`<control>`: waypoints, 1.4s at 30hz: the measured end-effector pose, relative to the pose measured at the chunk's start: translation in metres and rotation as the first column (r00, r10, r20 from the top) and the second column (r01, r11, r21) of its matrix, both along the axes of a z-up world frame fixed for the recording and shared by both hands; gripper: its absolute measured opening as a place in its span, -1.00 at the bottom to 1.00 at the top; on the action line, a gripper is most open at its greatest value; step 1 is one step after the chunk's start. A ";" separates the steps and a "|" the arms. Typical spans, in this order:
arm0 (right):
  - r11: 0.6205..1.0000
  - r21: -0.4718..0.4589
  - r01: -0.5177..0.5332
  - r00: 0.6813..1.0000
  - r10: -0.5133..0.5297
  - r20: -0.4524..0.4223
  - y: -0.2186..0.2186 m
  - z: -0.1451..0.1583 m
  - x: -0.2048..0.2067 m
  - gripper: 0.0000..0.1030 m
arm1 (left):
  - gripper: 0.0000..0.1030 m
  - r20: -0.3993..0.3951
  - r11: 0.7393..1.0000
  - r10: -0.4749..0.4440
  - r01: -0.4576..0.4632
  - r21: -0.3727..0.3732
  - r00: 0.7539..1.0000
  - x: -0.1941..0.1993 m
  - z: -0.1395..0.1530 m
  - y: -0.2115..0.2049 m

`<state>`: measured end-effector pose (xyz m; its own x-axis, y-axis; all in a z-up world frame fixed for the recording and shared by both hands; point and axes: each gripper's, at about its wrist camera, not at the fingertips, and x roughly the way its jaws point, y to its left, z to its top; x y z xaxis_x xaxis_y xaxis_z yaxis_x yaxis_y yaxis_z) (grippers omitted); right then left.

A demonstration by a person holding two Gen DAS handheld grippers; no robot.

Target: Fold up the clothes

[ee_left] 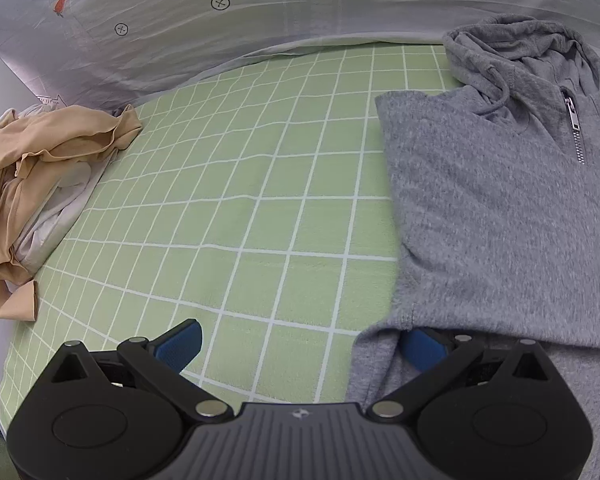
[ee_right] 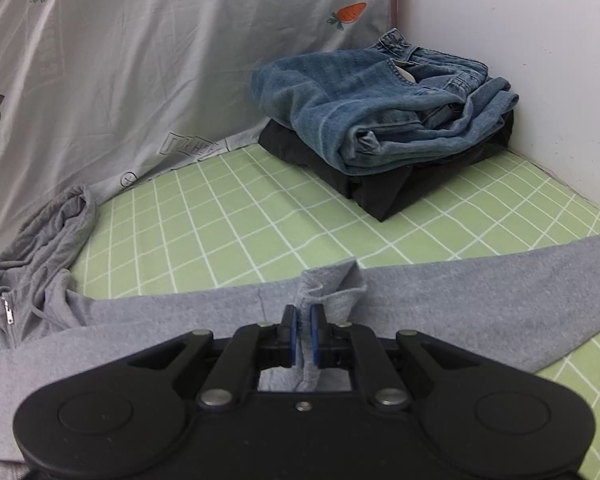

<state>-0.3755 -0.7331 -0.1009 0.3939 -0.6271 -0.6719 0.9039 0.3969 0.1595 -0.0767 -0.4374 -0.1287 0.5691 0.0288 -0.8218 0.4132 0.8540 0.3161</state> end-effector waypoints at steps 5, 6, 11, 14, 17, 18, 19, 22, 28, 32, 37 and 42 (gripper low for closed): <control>0.988 0.008 -0.154 0.979 0.152 0.134 0.044 0.022 0.053 -0.87 | 1.00 0.001 0.999 -0.018 0.018 -0.027 1.000 0.000 -0.001 0.005; 0.979 -0.009 -0.202 0.968 0.201 0.147 0.059 0.025 0.069 -0.87 | 1.00 -0.003 0.999 -0.018 0.018 -0.036 1.000 0.000 -0.001 0.006; 0.897 -0.016 -0.441 0.893 0.441 0.090 0.126 0.008 0.135 -0.87 | 1.00 -0.027 0.997 -0.025 0.023 -0.070 0.999 0.004 -0.001 0.010; 0.862 0.034 -0.505 0.861 0.506 -0.045 0.149 -0.019 0.156 -0.82 | 1.00 -0.042 0.996 -0.023 0.020 -0.085 0.999 0.007 -0.001 0.012; 0.858 0.048 -0.512 0.854 0.514 -0.082 0.153 -0.026 0.148 -0.53 | 1.00 -0.059 0.995 -0.025 0.019 -0.100 0.998 0.009 -0.001 0.013; 0.865 0.039 -0.500 0.863 0.501 -0.061 0.151 -0.021 0.140 -0.36 | 1.00 -0.071 0.994 -0.028 0.020 -0.106 0.997 0.011 -0.001 0.014; 0.879 0.009 -0.477 0.878 0.477 -0.045 0.148 -0.013 0.130 0.01 | 0.99 -0.087 0.994 -0.025 0.016 -0.112 0.996 0.012 0.000 0.016; 0.910 -0.084 -0.405 0.914 0.402 -0.052 0.136 0.006 0.102 0.66 | 0.99 -0.115 0.992 0.010 -0.024 -0.126 0.993 0.010 0.011 0.025; 0.976 -0.132 -0.174 0.972 0.149 -0.179 0.079 -0.007 0.045 0.98 | 0.99 -0.052 0.983 -0.028 0.018 -0.182 0.998 -0.011 0.049 0.027; 0.992 -0.125 -0.005 0.976 -0.022 -0.217 0.043 -0.032 0.007 0.99 | 0.97 -0.090 0.941 -0.208 0.174 -0.291 0.974 -0.020 0.053 -0.011; 0.992 -0.104 0.077 0.971 -0.099 -0.218 0.024 -0.047 -0.014 0.99 | 0.76 -0.117 0.877 -0.397 0.338 -0.342 0.910 -0.043 0.041 -0.078; 0.991 -0.107 0.079 0.972 -0.100 -0.211 0.021 -0.054 -0.014 0.99 | 0.29 -0.160 0.823 -0.510 0.426 -0.377 0.845 -0.057 0.024 -0.134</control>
